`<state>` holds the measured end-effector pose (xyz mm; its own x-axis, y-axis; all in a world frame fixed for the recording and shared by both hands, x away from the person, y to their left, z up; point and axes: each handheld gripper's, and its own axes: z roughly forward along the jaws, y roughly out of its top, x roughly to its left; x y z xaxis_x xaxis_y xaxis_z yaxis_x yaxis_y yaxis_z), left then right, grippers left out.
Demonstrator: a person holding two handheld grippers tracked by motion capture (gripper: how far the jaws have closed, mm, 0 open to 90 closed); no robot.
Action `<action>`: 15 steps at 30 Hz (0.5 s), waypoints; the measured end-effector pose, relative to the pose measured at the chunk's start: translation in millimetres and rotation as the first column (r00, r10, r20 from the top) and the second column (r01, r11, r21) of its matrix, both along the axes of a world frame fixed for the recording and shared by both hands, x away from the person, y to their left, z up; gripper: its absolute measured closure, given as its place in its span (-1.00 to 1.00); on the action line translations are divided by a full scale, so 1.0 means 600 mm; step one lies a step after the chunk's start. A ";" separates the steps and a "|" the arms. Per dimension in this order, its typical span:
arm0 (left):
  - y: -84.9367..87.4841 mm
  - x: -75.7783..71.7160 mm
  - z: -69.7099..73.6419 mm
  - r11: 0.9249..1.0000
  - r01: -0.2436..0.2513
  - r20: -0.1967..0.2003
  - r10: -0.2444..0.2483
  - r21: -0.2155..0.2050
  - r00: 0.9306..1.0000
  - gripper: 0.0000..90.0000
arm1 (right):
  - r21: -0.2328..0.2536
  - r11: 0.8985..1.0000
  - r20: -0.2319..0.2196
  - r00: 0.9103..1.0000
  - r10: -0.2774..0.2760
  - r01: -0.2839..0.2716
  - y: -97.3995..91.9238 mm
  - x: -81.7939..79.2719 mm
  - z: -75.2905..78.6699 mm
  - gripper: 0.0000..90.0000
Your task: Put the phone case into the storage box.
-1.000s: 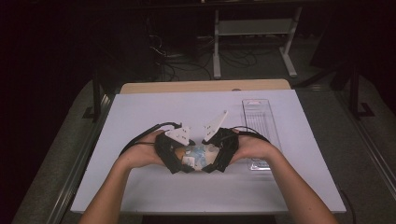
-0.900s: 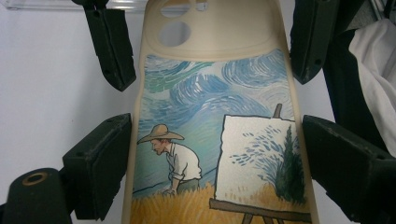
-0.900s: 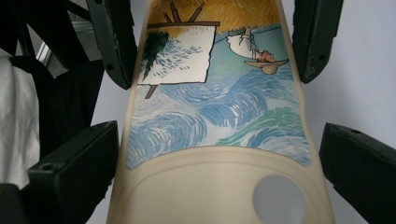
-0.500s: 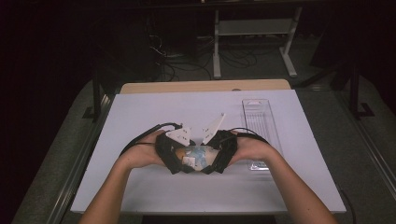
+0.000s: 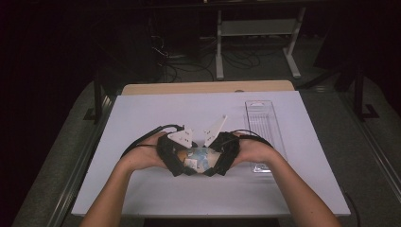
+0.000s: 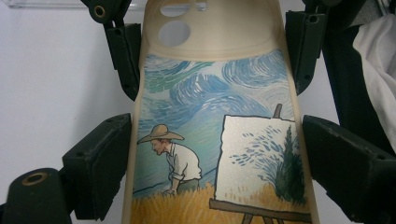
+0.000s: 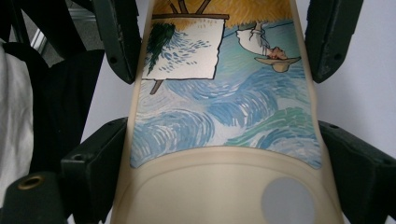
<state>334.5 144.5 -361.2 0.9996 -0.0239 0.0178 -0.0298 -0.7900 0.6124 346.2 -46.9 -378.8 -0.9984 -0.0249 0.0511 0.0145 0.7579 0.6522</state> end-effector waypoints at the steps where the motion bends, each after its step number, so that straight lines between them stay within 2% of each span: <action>1: -0.001 -0.001 -0.001 1.000 -0.005 -0.002 0.005 -0.003 1.000 -0.76 | -0.002 1.000 0.001 1.000 0.000 0.000 0.001 -0.001 -0.001 -0.78; 4: -0.002 -0.004 -0.003 1.000 -0.007 0.005 0.007 0.025 1.000 -0.76 | -0.006 1.000 0.003 1.000 0.003 -0.003 0.003 -0.001 -0.003 -0.78; 8: -0.002 -0.005 -0.003 0.999 -0.001 0.037 0.000 0.034 0.999 -0.77 | -0.011 1.000 0.010 1.000 0.002 -0.002 0.005 -0.001 -0.005 -0.77; 13: 0.003 -0.004 0.001 1.000 -0.028 0.024 0.028 0.002 0.999 -0.81 | -0.014 1.000 0.006 1.000 -0.015 0.015 0.002 0.000 -0.004 -0.77; 15: 0.006 -0.002 0.004 0.999 -0.033 0.032 0.033 -0.004 0.999 -0.86 | -0.017 1.000 0.006 1.000 -0.020 0.020 0.000 0.002 -0.005 -0.77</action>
